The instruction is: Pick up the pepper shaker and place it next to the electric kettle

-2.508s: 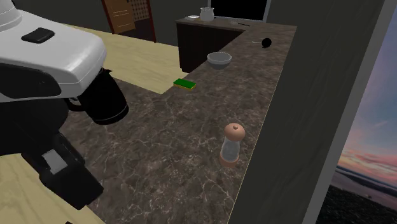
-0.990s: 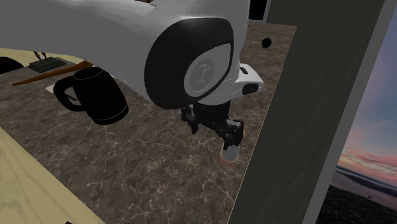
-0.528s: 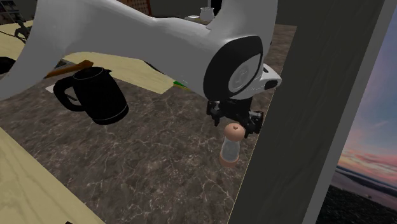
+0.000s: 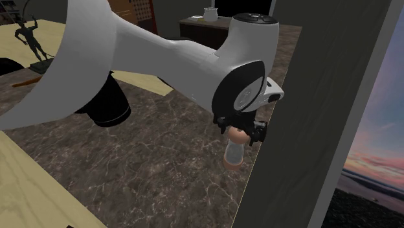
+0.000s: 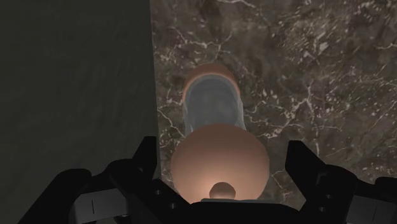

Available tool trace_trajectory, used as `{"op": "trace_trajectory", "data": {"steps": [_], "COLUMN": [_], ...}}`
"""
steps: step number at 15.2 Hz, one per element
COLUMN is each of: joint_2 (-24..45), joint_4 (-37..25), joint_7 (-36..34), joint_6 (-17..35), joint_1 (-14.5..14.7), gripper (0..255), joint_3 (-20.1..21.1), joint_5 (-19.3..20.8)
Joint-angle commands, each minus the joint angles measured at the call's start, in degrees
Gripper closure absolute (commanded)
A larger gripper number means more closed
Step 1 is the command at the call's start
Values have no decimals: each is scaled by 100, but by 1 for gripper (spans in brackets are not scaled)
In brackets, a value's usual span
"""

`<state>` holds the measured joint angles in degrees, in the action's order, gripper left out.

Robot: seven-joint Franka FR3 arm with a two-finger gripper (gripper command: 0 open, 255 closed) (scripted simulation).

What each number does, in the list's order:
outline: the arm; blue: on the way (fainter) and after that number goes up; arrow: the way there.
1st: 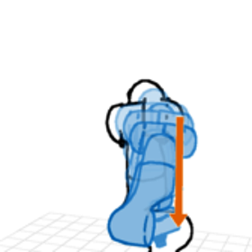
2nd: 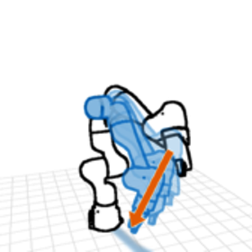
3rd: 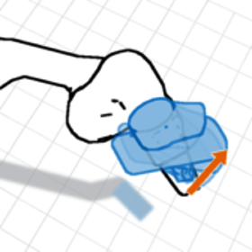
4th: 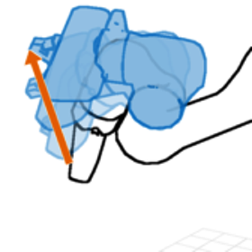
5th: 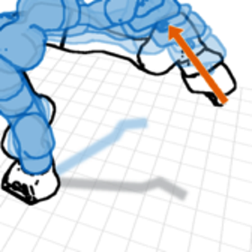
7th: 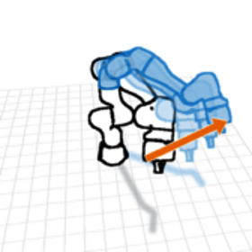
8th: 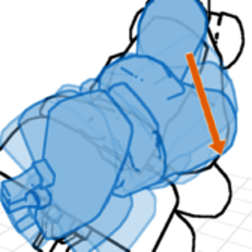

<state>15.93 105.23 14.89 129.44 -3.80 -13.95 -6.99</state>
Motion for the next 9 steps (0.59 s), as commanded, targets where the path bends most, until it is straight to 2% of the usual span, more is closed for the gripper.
{"op": "trace_trajectory", "data": {"steps": [1, 7, 8, 9], "joint_2": [50, 50, 50, 50], "joint_4": [0, -1, -1, -1], "joint_7": [9, 9, 9, 9], "joint_6": [50, 50, 50, 50], "joint_1": [-5, -5, -5, -5], "gripper": [0, 0, 255, 255], "joint_3": [6, 6, 6, 6], "joint_5": [-17, -17, -17, -17]}}
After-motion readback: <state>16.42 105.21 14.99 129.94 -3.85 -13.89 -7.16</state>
